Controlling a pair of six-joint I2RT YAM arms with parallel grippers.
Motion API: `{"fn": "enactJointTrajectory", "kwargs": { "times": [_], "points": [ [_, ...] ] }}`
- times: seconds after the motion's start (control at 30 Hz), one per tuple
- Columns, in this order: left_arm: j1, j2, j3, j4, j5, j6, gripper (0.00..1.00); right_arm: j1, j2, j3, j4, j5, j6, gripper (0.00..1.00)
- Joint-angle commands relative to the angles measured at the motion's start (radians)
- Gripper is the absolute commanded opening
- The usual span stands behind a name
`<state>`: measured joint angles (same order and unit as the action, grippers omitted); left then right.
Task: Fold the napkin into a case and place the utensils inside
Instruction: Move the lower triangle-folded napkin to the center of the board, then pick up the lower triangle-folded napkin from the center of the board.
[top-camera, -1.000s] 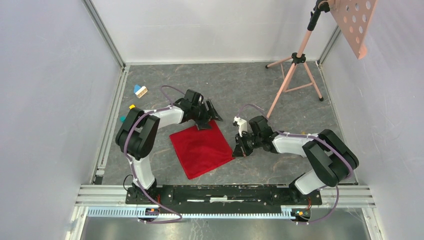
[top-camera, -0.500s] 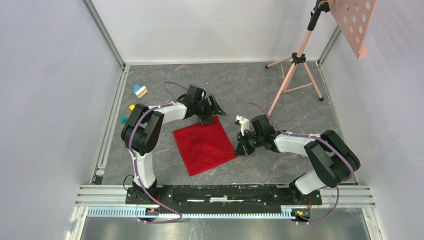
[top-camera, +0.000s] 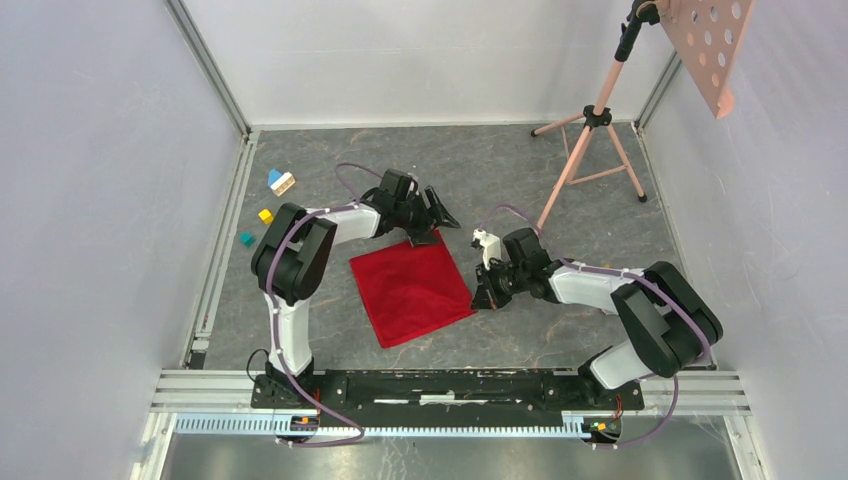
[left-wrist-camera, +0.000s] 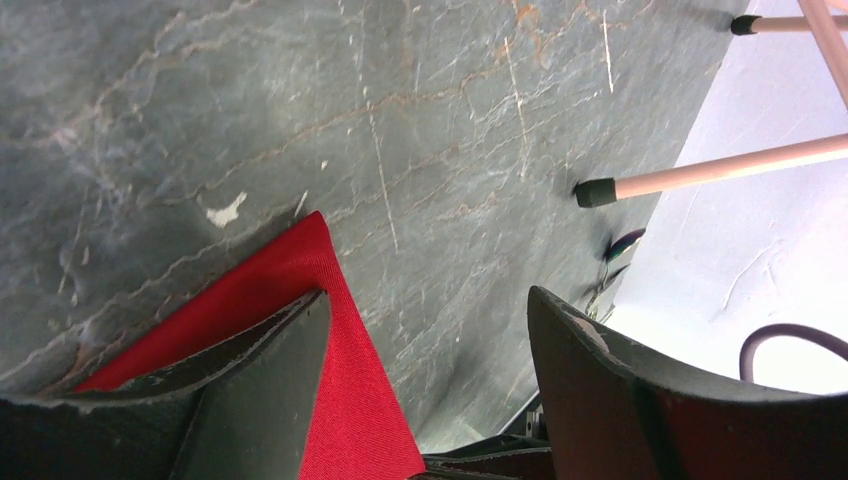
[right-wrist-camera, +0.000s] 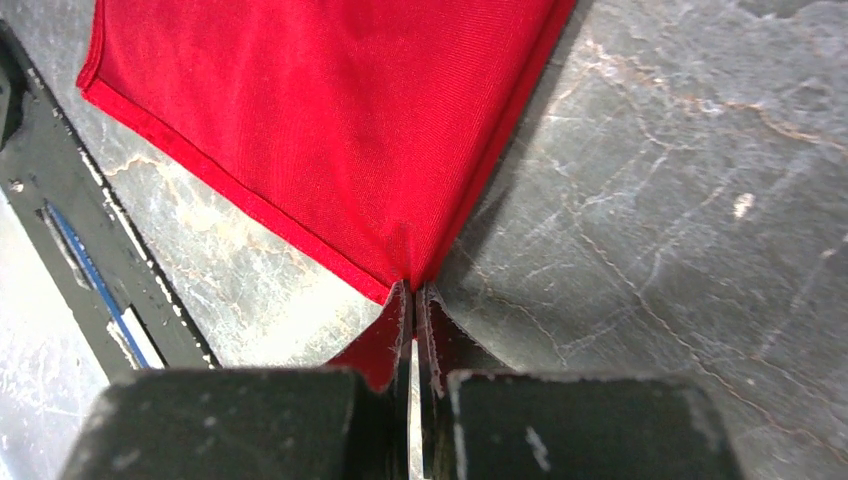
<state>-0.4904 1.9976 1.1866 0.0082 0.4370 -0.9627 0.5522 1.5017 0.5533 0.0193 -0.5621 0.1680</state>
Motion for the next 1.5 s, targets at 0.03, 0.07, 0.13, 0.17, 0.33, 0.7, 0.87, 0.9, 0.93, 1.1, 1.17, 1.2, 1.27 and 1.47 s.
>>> {"fn": "enactJointTrajectory", "kwargs": {
  "times": [0.03, 0.07, 0.13, 0.17, 0.33, 0.7, 0.87, 0.9, 0.93, 1.1, 1.17, 1.2, 1.27, 1.47],
  "points": [
    [0.011, 0.081, 0.069, -0.004, -0.062, 0.001, 0.79, -0.017, 0.01, 0.004, -0.185, 0.258, -0.081, 0.02],
    [0.012, 0.091, 0.08, -0.03, -0.062, 0.008, 0.78, -0.017, 0.006, 0.01, -0.2, 0.283, -0.086, 0.04],
    [0.01, 0.077, 0.106, -0.079, -0.075, 0.043, 0.78, -0.016, -0.003, 0.026, -0.238, 0.345, -0.092, 0.08],
    [0.005, 0.055, 0.118, -0.111, -0.092, 0.063, 0.79, -0.017, -0.01, 0.039, -0.255, 0.383, -0.094, 0.09],
    [0.0, -0.107, 0.17, -0.26, -0.052, 0.173, 0.89, -0.015, -0.076, 0.122, -0.336, 0.403, -0.097, 0.27],
    [0.121, -0.483, -0.182, -0.376, -0.073, 0.24, 0.97, 0.02, -0.059, 0.277, -0.26, 0.188, -0.015, 0.51],
    [0.198, -0.524, -0.298, -0.345, -0.082, 0.24, 0.97, 0.04, -0.008, 0.266, -0.11, 0.066, 0.067, 0.41],
    [0.205, -0.525, -0.317, -0.339, -0.091, 0.239, 0.97, 0.04, 0.003, 0.253, -0.095, 0.056, 0.073, 0.39],
    [0.209, -0.523, -0.331, -0.331, -0.096, 0.237, 0.97, 0.04, 0.015, 0.238, -0.084, 0.055, 0.073, 0.37],
    [0.216, -0.49, -0.413, -0.264, -0.126, 0.217, 0.97, 0.038, 0.03, 0.114, -0.062, 0.154, 0.053, 0.3],
    [0.217, -0.466, -0.419, -0.273, -0.144, 0.23, 0.97, 0.038, 0.025, 0.069, -0.067, 0.216, 0.051, 0.3],
    [0.217, -0.462, -0.419, -0.281, -0.157, 0.238, 0.97, 0.036, 0.02, 0.055, -0.068, 0.231, 0.05, 0.29],
    [0.217, -0.476, -0.411, -0.317, -0.203, 0.263, 0.97, 0.038, 0.005, 0.043, -0.071, 0.237, 0.059, 0.29],
    [0.217, -0.598, -0.362, -0.41, -0.183, 0.299, 0.98, 0.046, -0.052, 0.114, -0.103, 0.155, 0.079, 0.31]
  ]
}}
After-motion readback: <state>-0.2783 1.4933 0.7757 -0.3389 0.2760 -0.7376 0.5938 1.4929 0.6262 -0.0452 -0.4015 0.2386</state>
